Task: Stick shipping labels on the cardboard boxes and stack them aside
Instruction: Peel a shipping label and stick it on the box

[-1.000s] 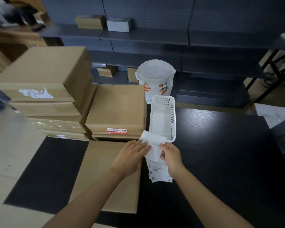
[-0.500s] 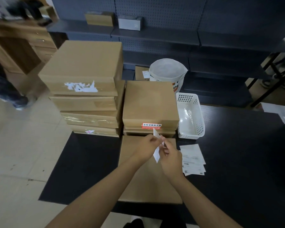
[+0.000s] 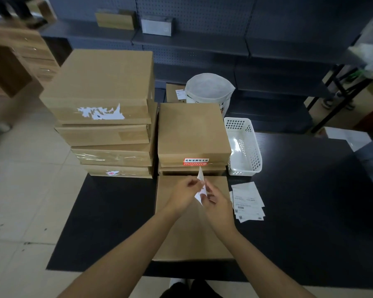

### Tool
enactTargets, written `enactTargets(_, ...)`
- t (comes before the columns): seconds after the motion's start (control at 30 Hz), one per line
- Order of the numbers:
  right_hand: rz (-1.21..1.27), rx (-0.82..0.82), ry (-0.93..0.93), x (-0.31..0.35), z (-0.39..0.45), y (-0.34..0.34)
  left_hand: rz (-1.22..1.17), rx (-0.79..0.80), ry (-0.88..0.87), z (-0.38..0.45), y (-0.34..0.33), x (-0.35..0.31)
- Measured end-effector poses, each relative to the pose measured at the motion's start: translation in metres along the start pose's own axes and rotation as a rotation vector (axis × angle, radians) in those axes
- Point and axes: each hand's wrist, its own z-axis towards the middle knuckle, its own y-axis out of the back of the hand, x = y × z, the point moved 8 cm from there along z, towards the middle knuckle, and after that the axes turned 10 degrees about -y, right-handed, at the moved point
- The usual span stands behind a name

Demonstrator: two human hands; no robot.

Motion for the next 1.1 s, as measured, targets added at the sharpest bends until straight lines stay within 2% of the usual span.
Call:
enactTargets(0.17,0.233,0.093,-0.157,-0.013,0.006,-0.004,-0.082,-0.019,0.011,-0.005,0.000,0.004)
enactTargets(0.27,0.270,0.129,-0.211,-0.023,0.011,-0.003,-0.089,-0.011,0.013,-0.009,-0.004,0.004)
enactTargets(0.47,0.423,0.250,-0.330,-0.030,0.007,0.004,0.044,0.028,-0.019,-0.012,-0.008,0.000)
enactTargets(0.7,0.386,0.299,-0.292,-0.028,0.006,0.009,0.137,-0.021,-0.005,-0.014,-0.008,-0.001)
enactTargets(1.1,0.391,0.242,-0.295,-0.034,0.009,0.022,0.202,0.063,-0.055,-0.017,-0.014,0.001)
